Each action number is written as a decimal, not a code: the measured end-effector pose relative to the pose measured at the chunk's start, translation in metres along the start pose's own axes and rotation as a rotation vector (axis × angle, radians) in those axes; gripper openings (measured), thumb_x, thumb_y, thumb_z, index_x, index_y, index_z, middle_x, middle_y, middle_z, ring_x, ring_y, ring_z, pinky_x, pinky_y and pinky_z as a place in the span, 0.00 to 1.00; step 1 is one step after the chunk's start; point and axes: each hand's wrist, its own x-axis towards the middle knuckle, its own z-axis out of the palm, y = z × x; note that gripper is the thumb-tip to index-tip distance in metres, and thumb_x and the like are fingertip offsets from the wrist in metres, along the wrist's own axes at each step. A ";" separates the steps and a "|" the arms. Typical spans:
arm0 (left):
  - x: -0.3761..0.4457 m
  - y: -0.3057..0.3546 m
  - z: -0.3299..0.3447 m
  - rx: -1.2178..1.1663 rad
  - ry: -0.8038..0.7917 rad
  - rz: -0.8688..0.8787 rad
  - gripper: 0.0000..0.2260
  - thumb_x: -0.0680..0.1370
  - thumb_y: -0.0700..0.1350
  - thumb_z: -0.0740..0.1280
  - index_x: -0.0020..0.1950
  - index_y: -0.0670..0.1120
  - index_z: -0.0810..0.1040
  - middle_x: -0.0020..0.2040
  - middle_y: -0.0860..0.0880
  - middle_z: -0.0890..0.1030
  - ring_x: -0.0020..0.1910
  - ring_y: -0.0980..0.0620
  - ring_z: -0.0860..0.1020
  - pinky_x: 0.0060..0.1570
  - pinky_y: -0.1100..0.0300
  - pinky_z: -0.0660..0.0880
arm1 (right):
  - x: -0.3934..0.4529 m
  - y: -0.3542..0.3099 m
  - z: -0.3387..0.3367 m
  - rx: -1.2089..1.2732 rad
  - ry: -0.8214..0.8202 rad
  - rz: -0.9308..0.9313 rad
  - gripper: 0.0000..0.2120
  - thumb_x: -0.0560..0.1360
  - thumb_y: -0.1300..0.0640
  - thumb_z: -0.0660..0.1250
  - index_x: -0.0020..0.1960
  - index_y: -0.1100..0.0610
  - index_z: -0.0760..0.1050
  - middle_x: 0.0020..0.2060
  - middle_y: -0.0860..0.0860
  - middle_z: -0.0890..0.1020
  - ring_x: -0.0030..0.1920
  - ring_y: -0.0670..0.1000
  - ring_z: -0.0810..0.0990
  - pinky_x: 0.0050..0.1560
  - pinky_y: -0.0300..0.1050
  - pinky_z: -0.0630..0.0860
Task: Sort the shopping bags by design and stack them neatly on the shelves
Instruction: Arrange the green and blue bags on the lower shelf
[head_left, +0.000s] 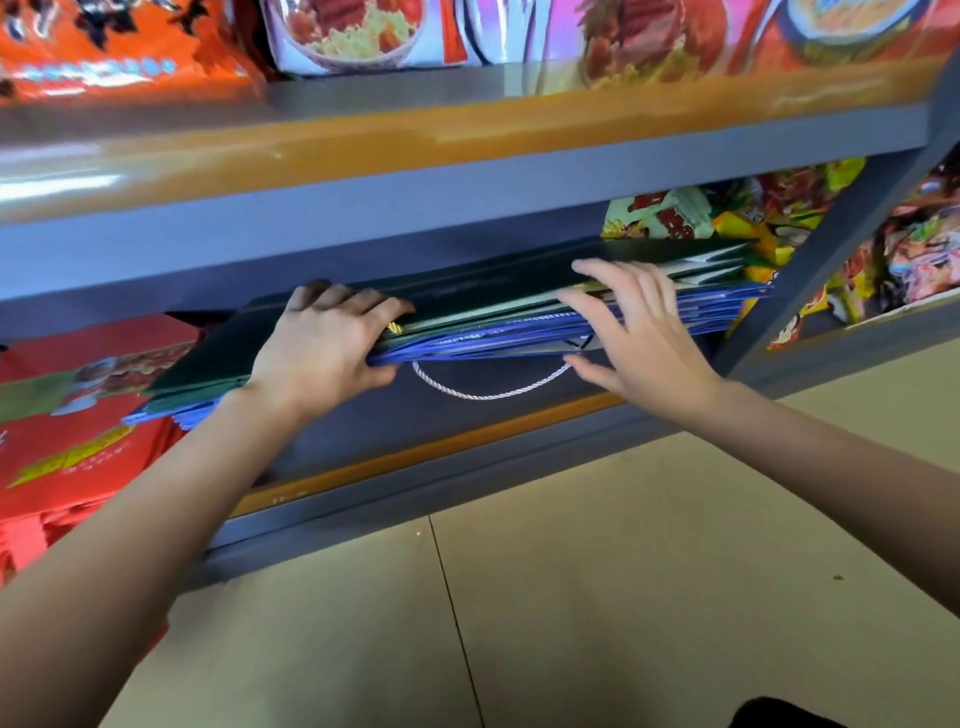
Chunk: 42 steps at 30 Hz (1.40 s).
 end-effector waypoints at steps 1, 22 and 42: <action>0.000 0.000 0.001 0.002 -0.002 0.000 0.25 0.65 0.47 0.75 0.60 0.46 0.77 0.53 0.43 0.81 0.52 0.39 0.78 0.59 0.44 0.68 | -0.005 0.002 0.000 -0.025 -0.012 -0.004 0.31 0.67 0.50 0.73 0.65 0.59 0.66 0.66 0.58 0.63 0.64 0.61 0.65 0.65 0.63 0.61; -0.042 0.056 0.055 0.137 -0.046 -0.012 0.45 0.52 0.55 0.80 0.67 0.47 0.71 0.63 0.42 0.76 0.54 0.40 0.77 0.59 0.42 0.70 | -0.009 -0.012 0.041 -0.419 -0.319 -0.081 0.52 0.53 0.37 0.79 0.69 0.54 0.60 0.72 0.66 0.53 0.71 0.65 0.54 0.66 0.64 0.62; -0.065 0.054 0.096 0.303 -0.005 0.304 0.41 0.63 0.39 0.75 0.72 0.47 0.60 0.62 0.40 0.76 0.57 0.41 0.76 0.63 0.45 0.61 | -0.076 -0.022 0.058 -0.262 -0.355 -0.209 0.43 0.47 0.64 0.77 0.58 0.55 0.65 0.57 0.62 0.73 0.55 0.62 0.73 0.52 0.55 0.69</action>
